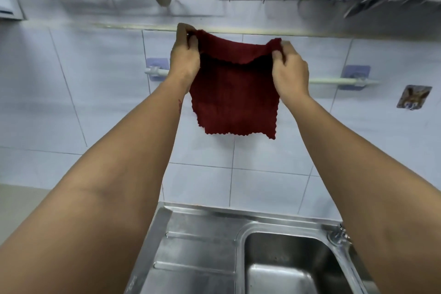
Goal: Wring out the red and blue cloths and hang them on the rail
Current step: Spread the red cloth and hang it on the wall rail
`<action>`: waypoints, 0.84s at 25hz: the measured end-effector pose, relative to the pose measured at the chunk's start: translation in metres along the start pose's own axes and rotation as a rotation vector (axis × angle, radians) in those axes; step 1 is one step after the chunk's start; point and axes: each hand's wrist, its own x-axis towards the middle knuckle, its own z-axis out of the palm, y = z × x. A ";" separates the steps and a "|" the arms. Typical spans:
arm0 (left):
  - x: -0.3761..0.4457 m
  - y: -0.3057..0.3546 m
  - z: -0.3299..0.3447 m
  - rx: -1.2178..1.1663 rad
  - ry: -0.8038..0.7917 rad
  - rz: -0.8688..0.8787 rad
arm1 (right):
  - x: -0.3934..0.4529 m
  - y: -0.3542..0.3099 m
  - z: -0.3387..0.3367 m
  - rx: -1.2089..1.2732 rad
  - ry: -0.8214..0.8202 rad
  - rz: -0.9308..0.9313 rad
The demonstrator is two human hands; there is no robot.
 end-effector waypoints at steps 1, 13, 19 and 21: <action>0.003 -0.006 0.002 0.050 -0.012 0.036 | 0.000 0.006 0.002 -0.037 -0.031 -0.014; 0.018 -0.012 0.015 1.132 -0.414 -0.061 | 0.030 0.015 0.034 -0.767 -0.407 0.079; 0.027 -0.022 0.018 1.277 -0.450 -0.091 | 0.034 0.014 0.040 -0.840 -0.362 0.090; 0.031 -0.022 0.016 1.258 -0.464 -0.083 | 0.033 0.019 0.039 -0.809 -0.302 0.025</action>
